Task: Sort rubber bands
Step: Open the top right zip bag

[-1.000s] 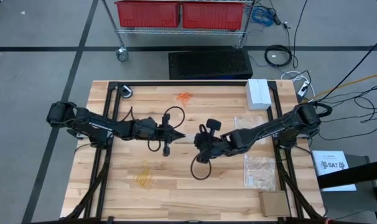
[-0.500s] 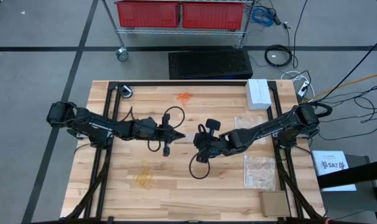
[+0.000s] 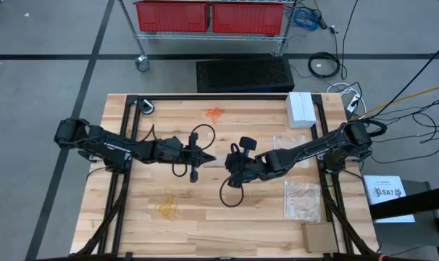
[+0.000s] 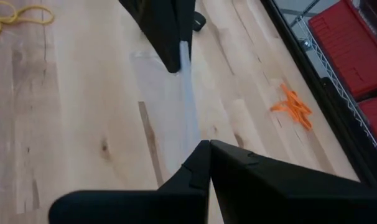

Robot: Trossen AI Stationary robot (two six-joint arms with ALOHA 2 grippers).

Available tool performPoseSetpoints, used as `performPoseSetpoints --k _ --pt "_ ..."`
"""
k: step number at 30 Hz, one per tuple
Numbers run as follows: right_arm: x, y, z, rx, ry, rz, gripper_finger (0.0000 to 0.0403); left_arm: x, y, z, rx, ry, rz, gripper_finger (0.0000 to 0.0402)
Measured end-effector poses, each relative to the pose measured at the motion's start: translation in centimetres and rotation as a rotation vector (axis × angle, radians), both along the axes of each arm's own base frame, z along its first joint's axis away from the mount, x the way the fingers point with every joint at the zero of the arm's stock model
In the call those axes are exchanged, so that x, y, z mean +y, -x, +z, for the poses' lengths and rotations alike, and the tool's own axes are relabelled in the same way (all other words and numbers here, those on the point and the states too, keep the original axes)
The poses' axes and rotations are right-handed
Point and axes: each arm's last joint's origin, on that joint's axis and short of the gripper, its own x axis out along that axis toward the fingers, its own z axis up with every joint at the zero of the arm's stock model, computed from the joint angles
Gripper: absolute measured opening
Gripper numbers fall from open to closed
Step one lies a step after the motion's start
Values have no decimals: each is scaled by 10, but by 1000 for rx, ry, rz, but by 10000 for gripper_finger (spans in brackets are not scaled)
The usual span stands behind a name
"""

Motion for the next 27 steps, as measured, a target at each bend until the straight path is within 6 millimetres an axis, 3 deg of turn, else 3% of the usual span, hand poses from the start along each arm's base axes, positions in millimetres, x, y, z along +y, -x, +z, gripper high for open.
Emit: performPoseSetpoints --k 27 --pt "10 3 1 -14 -15 7 0 0 0 0 -2 1 2 0"
